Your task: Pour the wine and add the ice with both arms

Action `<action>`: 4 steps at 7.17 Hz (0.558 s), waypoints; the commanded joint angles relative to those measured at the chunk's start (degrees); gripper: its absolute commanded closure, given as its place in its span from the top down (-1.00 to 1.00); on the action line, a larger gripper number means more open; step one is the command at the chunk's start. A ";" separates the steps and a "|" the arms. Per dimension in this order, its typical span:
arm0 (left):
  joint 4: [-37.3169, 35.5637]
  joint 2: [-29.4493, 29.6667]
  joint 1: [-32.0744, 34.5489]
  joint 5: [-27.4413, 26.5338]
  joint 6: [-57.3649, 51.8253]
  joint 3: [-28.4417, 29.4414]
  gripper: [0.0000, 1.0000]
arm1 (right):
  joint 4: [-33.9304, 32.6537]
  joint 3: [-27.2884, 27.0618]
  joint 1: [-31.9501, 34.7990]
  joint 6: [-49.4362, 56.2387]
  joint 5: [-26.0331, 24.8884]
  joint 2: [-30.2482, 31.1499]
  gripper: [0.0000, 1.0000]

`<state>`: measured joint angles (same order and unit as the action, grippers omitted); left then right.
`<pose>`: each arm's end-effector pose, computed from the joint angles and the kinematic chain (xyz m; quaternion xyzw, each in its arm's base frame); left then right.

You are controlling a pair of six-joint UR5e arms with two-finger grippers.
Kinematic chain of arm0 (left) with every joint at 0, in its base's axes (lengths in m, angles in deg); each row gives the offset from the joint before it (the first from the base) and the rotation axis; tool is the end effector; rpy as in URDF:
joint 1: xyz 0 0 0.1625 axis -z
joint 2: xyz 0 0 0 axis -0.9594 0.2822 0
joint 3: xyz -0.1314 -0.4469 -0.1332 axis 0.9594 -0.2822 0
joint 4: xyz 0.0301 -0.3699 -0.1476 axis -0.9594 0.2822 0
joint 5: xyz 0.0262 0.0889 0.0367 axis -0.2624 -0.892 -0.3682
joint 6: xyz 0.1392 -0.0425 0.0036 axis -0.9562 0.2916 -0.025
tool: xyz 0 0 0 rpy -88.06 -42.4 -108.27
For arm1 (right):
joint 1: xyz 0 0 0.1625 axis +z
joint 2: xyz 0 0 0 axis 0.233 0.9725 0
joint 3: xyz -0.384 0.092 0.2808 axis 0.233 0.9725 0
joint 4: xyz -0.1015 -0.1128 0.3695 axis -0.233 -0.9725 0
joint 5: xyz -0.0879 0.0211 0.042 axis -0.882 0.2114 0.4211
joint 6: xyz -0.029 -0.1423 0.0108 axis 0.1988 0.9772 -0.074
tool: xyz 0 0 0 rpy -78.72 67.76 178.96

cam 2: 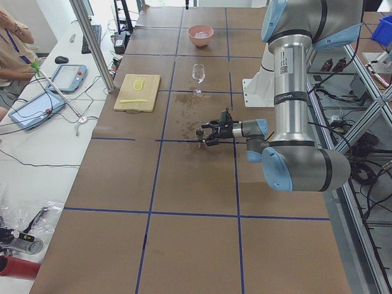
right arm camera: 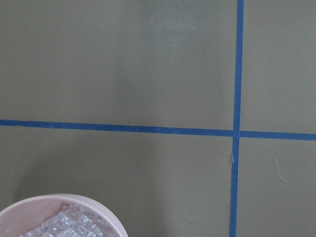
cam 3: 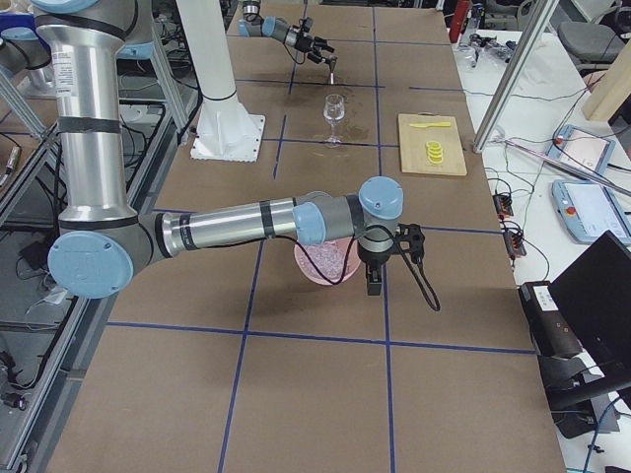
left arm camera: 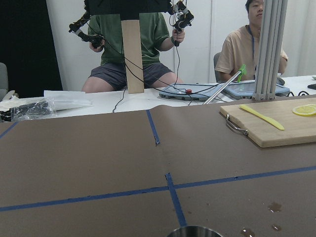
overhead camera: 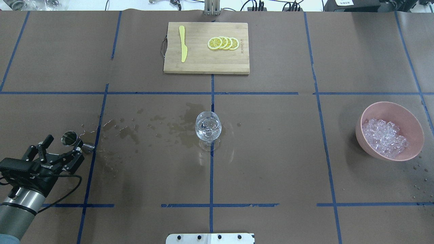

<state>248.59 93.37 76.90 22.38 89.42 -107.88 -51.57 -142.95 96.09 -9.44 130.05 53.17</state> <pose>0.3466 -0.2868 0.5767 0.5572 0.3381 -0.1596 0.7414 -0.0340 -0.5024 0.6536 0.0400 -0.3908 -0.0025 0.9196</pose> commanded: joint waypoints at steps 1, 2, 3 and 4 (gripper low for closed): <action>0.07 1.34 -0.04 0.08 0.01 1.62 0.98 | 0.03 0.05 0.00 0.00 0.01 0.00 1.00; 0.07 1.35 -0.04 -0.01 0.01 1.98 0.98 | -0.06 -0.03 0.00 0.00 0.01 0.00 1.00; 0.33 2.30 -0.04 -0.01 0.01 3.37 0.98 | -0.06 -0.03 0.00 0.00 0.10 0.00 1.00; 0.42 3.79 -0.04 0.08 0.01 5.21 0.98 | -0.06 -0.03 0.00 0.00 0.10 0.00 1.00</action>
<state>248.86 95.72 76.86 22.39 89.43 -104.56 -51.62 -142.97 96.09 -9.44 130.11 53.17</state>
